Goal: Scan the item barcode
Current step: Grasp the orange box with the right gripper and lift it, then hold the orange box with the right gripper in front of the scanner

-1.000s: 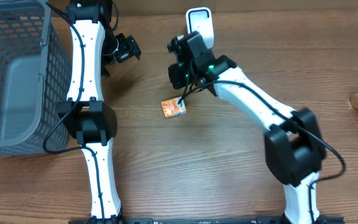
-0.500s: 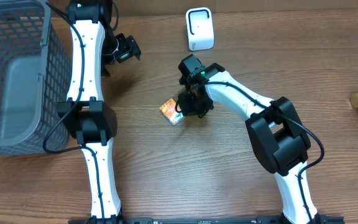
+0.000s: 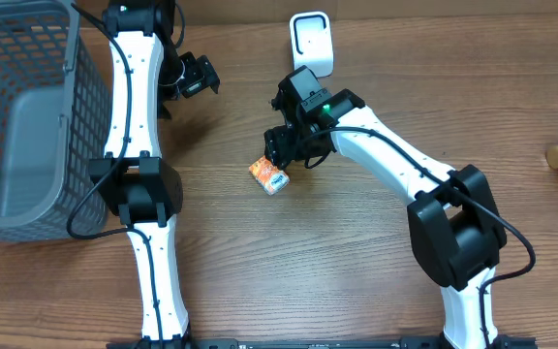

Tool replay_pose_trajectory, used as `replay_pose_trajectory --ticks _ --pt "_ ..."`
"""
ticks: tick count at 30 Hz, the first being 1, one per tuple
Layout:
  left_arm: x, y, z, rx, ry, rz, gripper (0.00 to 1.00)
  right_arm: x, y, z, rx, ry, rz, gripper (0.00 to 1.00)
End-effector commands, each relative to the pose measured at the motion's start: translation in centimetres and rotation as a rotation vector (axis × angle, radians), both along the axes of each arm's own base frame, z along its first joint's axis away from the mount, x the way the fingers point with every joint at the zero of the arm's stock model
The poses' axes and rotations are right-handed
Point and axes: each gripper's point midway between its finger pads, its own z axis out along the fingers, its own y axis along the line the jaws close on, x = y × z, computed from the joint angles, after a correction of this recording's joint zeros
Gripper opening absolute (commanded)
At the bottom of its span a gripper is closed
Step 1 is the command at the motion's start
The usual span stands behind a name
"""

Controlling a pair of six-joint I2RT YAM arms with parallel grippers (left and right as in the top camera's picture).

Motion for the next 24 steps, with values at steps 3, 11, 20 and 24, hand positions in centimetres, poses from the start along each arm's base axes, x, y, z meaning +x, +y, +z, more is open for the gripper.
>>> replay_pose_trajectory --ticks 3,11,20,24 --pt "0.0 -0.1 0.4 0.011 -0.009 -0.024 0.99 -1.5 1.4 -3.6 0.042 0.111 0.065 0.67" --pt "0.0 -0.2 0.4 0.011 -0.009 -0.026 1.00 -2.8 1.9 -6.6 0.039 0.195 0.081 0.36" --pt "0.0 -0.2 0.4 0.011 -0.009 -0.026 1.00 -2.8 1.8 -4.4 0.204 0.319 0.045 0.04" --pt "0.0 -0.2 0.4 0.011 -0.009 -0.026 1.00 -1.3 0.7 -0.2 0.478 0.427 0.032 0.04"
